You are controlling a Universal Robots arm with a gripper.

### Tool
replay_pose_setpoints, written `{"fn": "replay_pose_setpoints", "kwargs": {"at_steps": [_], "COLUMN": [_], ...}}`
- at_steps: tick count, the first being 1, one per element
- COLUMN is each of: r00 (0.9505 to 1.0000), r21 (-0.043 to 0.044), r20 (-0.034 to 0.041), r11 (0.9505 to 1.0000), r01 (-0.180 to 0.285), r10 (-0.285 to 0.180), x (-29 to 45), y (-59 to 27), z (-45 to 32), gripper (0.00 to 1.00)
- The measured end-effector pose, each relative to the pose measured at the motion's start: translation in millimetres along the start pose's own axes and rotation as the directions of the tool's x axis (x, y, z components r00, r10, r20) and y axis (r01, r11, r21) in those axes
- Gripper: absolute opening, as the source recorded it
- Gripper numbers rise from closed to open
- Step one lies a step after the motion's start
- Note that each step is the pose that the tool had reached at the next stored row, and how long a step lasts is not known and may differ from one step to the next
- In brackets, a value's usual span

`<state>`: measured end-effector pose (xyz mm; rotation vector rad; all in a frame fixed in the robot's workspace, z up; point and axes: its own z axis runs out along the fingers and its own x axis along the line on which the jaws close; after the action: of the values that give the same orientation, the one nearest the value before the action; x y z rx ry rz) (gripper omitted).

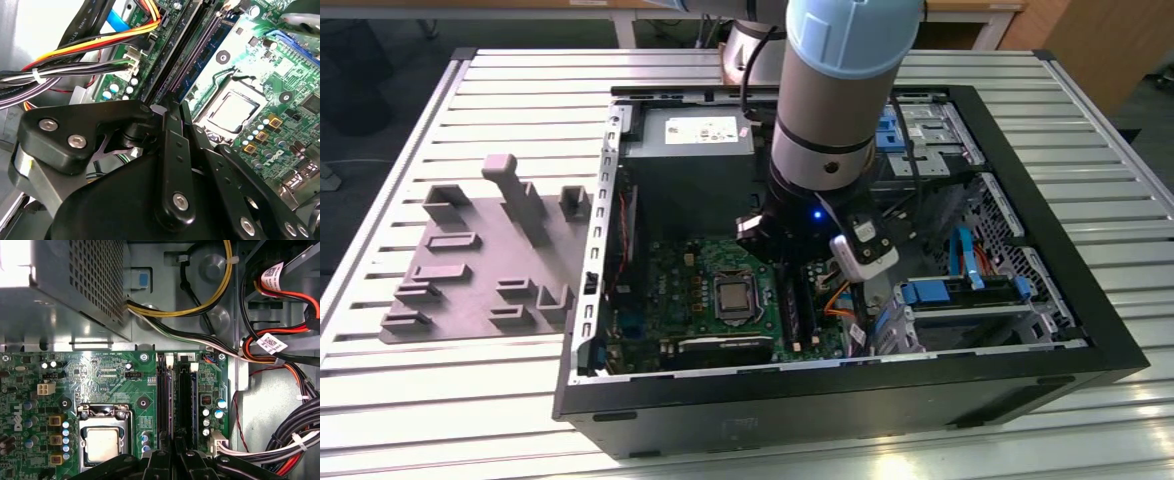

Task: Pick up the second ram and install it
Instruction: 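Press down the second ram until it locks into place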

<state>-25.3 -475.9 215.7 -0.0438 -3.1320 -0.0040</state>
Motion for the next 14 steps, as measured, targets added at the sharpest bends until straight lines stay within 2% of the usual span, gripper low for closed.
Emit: {"fn": "replay_pose_setpoints", "kwargs": {"at_steps": [14], "r00": [1.0], "r21": [-0.0008], "r20": [-0.0044], "r11": [1.0], "r01": [0.006], "r10": [-0.006], "x": [-1.6], "y": [0.2], "z": [-1.3], "gripper": [0.14]}}
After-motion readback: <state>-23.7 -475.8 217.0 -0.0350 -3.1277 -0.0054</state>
